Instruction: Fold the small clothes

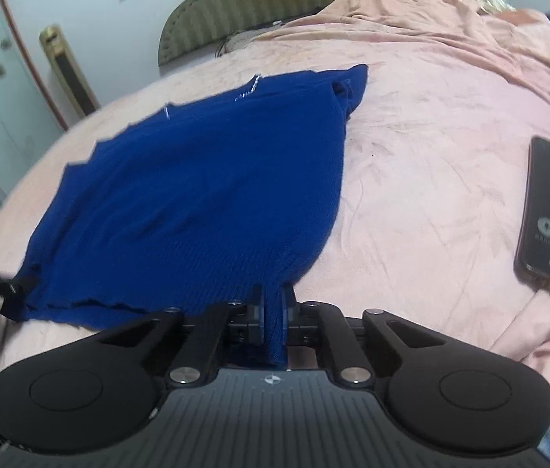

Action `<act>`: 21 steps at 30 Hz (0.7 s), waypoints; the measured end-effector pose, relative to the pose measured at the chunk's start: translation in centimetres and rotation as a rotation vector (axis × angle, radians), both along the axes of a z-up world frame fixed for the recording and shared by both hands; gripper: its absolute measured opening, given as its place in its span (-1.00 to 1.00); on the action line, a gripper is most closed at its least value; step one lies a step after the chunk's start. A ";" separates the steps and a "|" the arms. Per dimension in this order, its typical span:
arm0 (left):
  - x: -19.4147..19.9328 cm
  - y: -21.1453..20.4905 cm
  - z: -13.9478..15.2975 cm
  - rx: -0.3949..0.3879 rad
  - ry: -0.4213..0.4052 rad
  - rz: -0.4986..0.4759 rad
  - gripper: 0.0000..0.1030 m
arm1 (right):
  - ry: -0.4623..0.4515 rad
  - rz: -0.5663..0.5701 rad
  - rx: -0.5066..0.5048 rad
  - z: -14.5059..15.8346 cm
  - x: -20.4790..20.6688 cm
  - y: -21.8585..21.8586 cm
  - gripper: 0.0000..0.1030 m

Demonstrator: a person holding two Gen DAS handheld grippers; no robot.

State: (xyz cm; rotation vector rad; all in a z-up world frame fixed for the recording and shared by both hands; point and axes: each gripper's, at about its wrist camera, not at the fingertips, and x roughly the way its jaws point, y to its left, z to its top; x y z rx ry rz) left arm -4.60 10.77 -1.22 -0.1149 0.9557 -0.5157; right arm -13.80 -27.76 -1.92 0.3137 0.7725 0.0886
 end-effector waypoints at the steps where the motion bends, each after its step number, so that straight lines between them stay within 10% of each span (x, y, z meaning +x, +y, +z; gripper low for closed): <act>1: -0.4 0.0 0.4 0.003 -0.014 0.012 -0.90 | -0.012 -0.003 0.012 0.2 -0.2 -0.4 -0.82; 10: -5.8 3.0 7.5 -0.104 -0.173 0.002 -0.90 | -0.179 0.092 0.061 7.0 -4.5 -1.7 -0.84; 21: -9.8 3.7 9.1 -0.076 -0.131 -0.067 -0.90 | -0.136 0.220 0.043 10.7 -10.4 -1.3 -0.84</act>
